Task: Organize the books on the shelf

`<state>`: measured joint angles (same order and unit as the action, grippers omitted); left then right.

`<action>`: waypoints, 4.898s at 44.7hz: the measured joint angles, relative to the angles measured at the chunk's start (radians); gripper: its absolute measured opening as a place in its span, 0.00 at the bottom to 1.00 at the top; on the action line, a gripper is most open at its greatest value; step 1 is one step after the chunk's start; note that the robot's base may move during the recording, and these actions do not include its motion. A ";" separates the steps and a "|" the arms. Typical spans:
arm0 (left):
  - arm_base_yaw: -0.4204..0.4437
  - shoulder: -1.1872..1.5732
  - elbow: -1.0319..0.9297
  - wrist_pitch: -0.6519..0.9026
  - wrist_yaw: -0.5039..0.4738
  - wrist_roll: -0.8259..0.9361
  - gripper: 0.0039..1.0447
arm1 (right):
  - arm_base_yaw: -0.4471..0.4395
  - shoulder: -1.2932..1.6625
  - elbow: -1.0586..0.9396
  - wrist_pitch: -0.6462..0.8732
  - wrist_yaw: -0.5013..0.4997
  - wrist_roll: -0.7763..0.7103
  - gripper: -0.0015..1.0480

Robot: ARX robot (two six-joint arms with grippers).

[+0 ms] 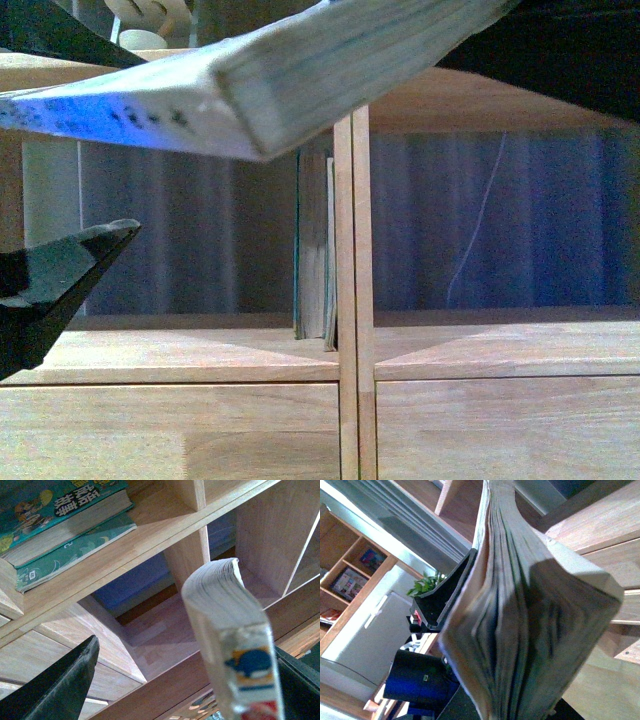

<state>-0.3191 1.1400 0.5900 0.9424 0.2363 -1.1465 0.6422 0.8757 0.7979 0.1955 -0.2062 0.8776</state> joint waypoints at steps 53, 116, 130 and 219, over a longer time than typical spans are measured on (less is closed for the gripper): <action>-0.009 -0.043 0.015 -0.113 -0.072 -0.024 0.06 | -0.034 0.014 -0.024 -0.004 0.007 -0.015 0.33; 0.528 0.097 0.315 -0.197 0.013 1.271 0.06 | -0.646 -0.167 -0.444 0.151 0.203 -0.853 0.27; 0.471 0.318 0.512 -0.141 0.048 1.324 0.06 | -0.645 -0.264 -0.575 0.179 0.203 -0.870 0.03; 0.121 1.385 1.841 -0.490 -0.074 1.252 0.21 | -0.645 -0.869 -0.784 -0.194 0.205 -0.872 0.03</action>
<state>-0.1982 2.5252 2.4313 0.4526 0.1627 0.1055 -0.0029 0.0063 0.0143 0.0017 -0.0010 0.0055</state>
